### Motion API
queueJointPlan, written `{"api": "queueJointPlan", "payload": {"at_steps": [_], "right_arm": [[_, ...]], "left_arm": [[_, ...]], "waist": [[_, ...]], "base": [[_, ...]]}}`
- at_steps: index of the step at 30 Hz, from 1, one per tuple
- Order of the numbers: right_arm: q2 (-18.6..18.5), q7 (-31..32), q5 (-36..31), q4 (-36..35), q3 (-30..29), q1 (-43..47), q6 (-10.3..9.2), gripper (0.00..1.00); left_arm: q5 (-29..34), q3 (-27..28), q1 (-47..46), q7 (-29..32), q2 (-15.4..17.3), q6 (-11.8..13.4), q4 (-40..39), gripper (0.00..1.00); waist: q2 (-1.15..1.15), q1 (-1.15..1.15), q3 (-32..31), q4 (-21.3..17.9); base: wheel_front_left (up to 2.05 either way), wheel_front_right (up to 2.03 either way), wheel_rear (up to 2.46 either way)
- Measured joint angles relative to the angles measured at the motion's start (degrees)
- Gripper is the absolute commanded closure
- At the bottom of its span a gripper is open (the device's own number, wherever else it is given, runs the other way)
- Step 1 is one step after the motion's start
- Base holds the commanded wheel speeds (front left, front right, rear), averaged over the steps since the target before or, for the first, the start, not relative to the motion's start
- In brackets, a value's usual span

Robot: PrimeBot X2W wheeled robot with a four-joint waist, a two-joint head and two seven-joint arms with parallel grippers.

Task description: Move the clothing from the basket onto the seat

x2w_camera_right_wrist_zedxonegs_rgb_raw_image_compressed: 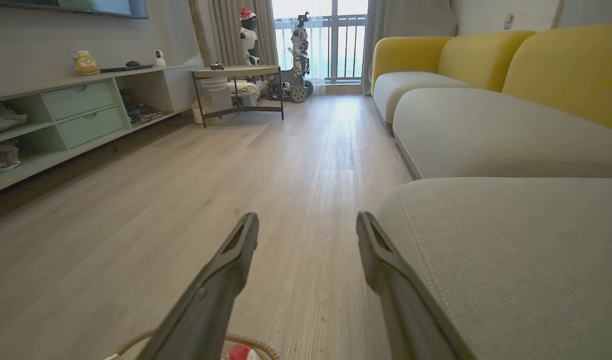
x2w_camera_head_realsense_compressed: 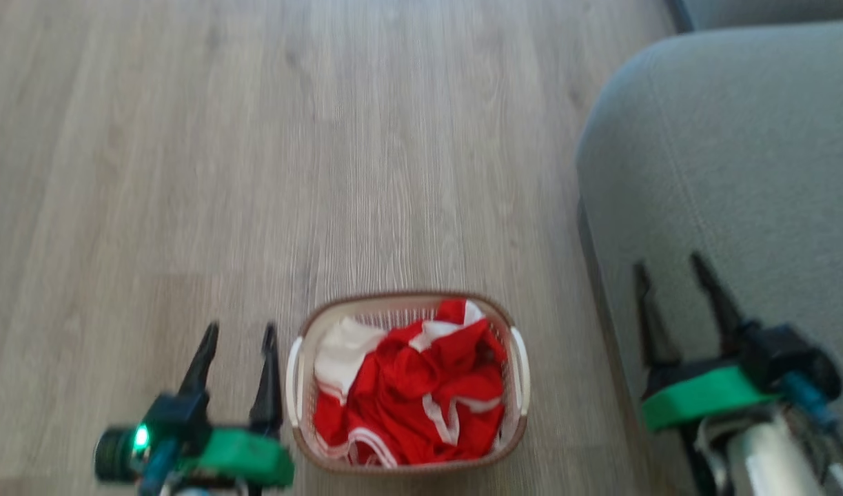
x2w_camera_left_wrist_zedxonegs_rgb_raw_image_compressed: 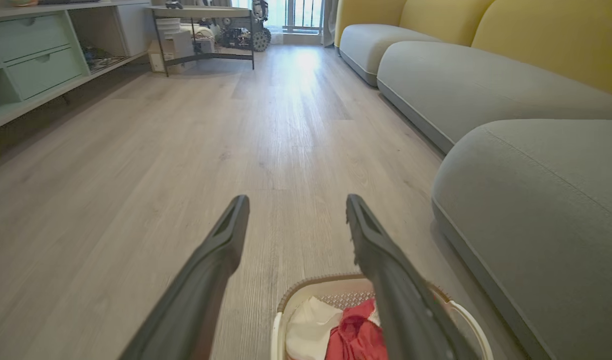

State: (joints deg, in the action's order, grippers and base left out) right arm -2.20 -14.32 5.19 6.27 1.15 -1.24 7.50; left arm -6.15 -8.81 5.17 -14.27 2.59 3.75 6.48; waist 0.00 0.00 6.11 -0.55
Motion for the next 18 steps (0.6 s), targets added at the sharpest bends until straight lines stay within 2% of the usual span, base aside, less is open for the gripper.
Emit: {"api": "queueJointPlan", "payload": {"at_steps": [8,18], "right_arm": [[0.0,-0.2,-1.7,-5.5,-5.3,-7.3,0.0,0.0],[-0.1,-0.3,-3.2,-11.4,-10.5,-14.3,0.0,0.0]], "left_arm": [[1.2,-5.7,-12.9,0.0,0.0,-1.8,6.8,0.0],[2.0,-16.1,-29.4,0.0,-0.2,-3.4,22.6,0.0]], "waist": [[0.0,0.0,9.6,0.1],[0.0,0.01,22.7,-0.2]], "base": [[0.0,0.0,0.0],[0.0,0.0,0.0]]}}
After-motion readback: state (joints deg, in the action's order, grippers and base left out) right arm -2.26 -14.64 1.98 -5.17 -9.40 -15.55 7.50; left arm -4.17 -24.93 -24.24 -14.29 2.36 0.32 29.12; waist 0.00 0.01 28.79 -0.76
